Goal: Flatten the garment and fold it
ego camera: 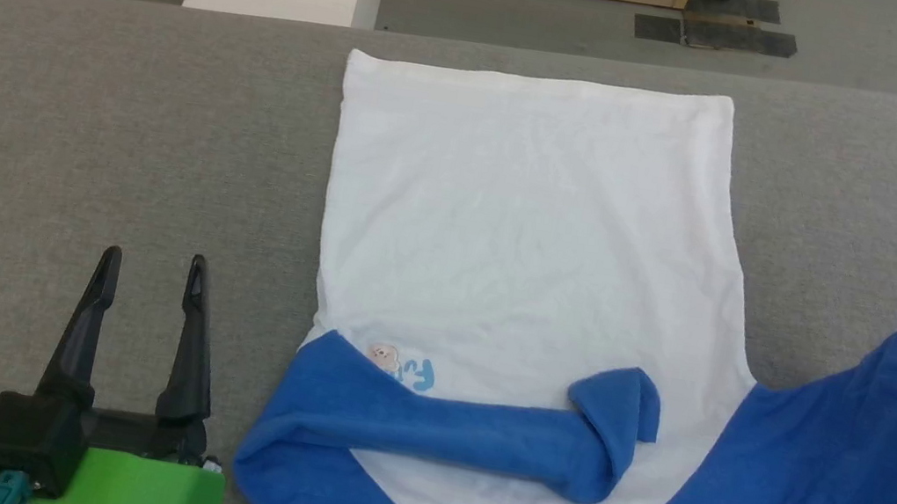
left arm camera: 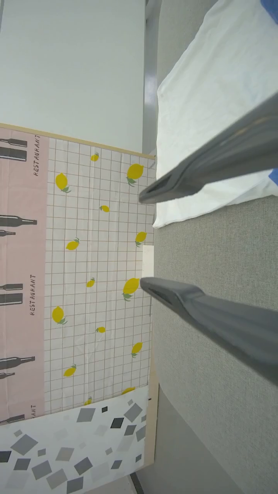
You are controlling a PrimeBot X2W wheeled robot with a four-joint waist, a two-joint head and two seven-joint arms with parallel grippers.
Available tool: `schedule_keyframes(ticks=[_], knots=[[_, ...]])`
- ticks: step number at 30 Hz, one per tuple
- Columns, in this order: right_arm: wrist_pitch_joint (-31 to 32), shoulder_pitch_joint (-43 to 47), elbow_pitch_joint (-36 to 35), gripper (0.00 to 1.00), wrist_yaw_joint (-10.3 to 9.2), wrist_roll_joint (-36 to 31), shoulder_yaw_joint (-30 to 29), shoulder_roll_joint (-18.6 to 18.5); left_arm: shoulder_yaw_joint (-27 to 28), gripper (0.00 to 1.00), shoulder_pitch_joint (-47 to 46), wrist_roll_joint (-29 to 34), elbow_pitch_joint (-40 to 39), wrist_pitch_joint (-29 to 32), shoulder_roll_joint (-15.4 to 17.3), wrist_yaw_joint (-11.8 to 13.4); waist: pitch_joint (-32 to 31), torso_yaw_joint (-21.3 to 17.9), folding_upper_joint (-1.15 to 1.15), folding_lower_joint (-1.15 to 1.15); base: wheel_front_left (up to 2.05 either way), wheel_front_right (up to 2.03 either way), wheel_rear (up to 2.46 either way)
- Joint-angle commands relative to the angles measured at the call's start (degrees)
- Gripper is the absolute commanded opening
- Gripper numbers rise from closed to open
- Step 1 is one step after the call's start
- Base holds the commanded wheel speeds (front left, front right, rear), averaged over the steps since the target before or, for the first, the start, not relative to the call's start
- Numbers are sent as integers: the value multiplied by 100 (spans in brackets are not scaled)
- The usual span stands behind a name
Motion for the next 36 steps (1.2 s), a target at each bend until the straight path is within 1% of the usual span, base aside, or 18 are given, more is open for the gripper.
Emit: schedule_keyframes(ticks=[1, 5, 9, 11, 16, 20, 22, 23, 27, 33, 36], knots=[[94, 115, -143, 0, -8, 86, 236, 83, -15, 100, 74, -50, 4, -2, -28, 33, -67, 94, 0, 0, 0, 0, 0], [390, 308, -578, 0, -8, 258, 1101, 304, -51, 100, 89, -60, 21, 11, -18, 21, -134, 267, 0, 0, 0, 0, 0], [539, 476, -841, 0, -8, 224, 1988, 459, -79, 100, 94, -80, 38, 15, -24, 20, -171, 452, 0, 0, 0, 0, 0], [537, 520, -827, 0, -8, 236, 2410, 508, -93, 100, 102, -90, 52, 13, -37, 26, -177, 535, 0, 0, 0, 0, 0], [379, 607, -496, 0, -8, 308, 3468, 597, -115, 100, 113, -138, 95, -11, -59, 12, -158, 741, 0, 0, 0, 0, 0], [26, 631, 9, 0, -8, 249, 4163, 633, -151, 100, 75, -175, 165, -40, -104, -7, -125, 914, 0, 0, 0, 0, 0], [-291, 615, 320, 0, -8, 69, 4464, 642, -195, 100, 53, -190, 224, -54, -139, -26, -116, 1017, 0, 0, 0, 0, 0], [-496, 624, 537, 0, -8, -55, 4661, 646, -217, 100, 49, -200, 267, -62, -160, -34, -121, 1068, 0, 0, 0, 0, 0], [-1151, 790, 1491, 0, -8, -213, 5155, 680, -258, 100, 63, -244, 411, -91, -222, -57, -168, 1223, 0, 0, 0, 0, 0], [-1958, 707, 2878, 0, -8, -64, 5970, 687, -304, 100, 57, -258, 524, -118, -234, -109, -195, 1388, 0, 0, 0, 0, 0], [-2305, 585, 3406, 0, -8, 123, 6233, 688, -333, 100, 29, -260, 569, -126, -252, -124, -195, 1434, 0, 0, 0, 0, 0]])
